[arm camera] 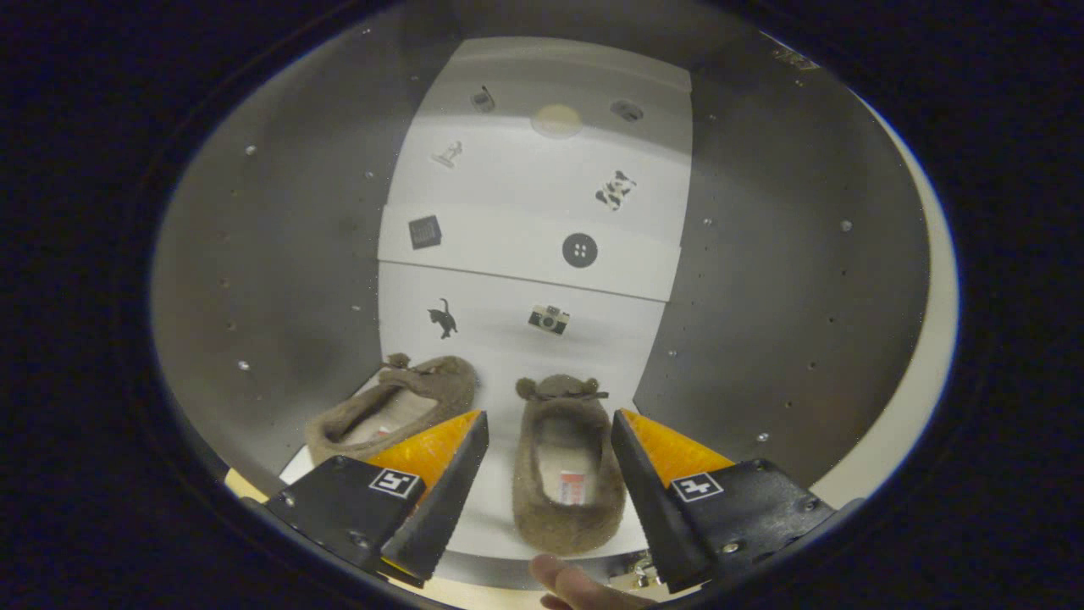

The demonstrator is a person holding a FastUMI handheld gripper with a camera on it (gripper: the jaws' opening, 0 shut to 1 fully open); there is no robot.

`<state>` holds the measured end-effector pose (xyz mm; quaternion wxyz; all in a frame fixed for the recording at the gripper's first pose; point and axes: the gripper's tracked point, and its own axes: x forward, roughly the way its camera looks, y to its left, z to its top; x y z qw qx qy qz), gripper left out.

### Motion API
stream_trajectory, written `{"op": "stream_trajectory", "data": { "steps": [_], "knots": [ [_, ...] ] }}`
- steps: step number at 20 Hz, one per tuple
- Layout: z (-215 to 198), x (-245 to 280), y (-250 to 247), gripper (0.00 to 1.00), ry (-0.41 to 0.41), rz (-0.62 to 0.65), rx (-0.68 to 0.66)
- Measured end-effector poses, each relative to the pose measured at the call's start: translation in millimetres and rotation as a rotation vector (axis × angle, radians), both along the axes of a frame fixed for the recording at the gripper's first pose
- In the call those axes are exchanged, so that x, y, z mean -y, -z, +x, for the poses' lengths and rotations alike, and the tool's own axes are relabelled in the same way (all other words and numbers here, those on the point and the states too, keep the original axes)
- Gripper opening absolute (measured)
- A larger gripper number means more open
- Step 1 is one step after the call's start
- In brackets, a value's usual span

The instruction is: Open the shoe cabinet door, grab the shoes and put them into the shoe cabinet, then close the shoe cabinet door.

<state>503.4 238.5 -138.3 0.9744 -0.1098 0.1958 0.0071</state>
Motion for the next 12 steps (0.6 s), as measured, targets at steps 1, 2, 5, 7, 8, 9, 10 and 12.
{"op": "stream_trajectory", "data": {
  "steps": [1, 2, 5, 7, 8, 9, 10, 12],
  "knots": [
    [-11, -1, -5, 0.94, -0.010, -0.004, 0.010],
    [-21, -1, -12, 0.99, -0.016, -0.005, 0.019],
    [-60, -1, -36, 0.99, -0.018, 0.050, 0.043],
    [-97, 4, -61, 0.99, -0.005, 0.078, 0.077],
    [-117, 7, -73, 0.99, 0.000, 0.078, 0.090],
    [-141, 7, -84, 0.99, -0.008, 0.092, 0.103],
    [-162, 5, -94, 1.00, -0.019, 0.104, 0.116],
    [-207, 15, -116, 1.00, -0.023, 0.105, 0.145]
  ]
}}
